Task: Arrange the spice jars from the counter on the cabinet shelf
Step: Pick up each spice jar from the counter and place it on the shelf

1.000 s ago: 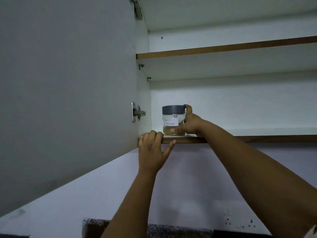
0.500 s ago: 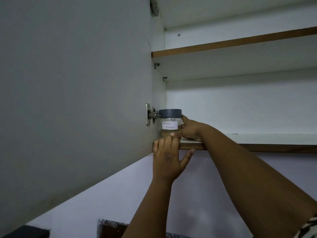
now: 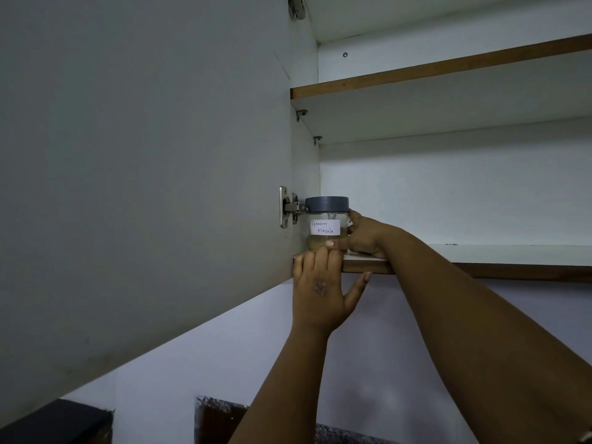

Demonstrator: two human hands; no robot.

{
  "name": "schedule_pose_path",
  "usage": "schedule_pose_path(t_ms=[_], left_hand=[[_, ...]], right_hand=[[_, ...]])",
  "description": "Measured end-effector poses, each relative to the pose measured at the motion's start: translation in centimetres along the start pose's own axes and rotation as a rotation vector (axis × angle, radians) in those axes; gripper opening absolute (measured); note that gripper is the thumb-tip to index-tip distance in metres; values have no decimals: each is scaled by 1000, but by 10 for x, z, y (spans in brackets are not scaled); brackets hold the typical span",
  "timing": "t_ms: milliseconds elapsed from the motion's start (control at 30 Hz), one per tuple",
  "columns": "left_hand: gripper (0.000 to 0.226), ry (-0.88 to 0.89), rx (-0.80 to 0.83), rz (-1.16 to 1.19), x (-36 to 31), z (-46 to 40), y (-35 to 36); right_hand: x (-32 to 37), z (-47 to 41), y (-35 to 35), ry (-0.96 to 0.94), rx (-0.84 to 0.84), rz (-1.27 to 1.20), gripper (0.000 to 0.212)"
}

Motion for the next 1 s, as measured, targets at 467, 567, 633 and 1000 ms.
schedule_pose_path(t_ms=[467,567,633,1000], left_hand=[[48,10,93,58,3,-4,-14],[46,-25,118,87,0,-4,-19],[45,-40,116,108,-2,-3,-22],[32,-57,172,250,-5,0,-52]], right_hand=[[5,19,-4,137,-40,217,120],[8,33,-4,161,-67,248,119],[5,43,-1,152,-122,291,112],[-38,117,24,-9,-791,663,52]])
Point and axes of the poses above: each hand's wrist, its own z-axis away from the middle knuckle, its own y-axis out of the palm, x = y × z, the point moved 2 cm from there along -z, towards the middle knuckle, and after that the axes turned 12 degrees about y, right-handed, at the moved point
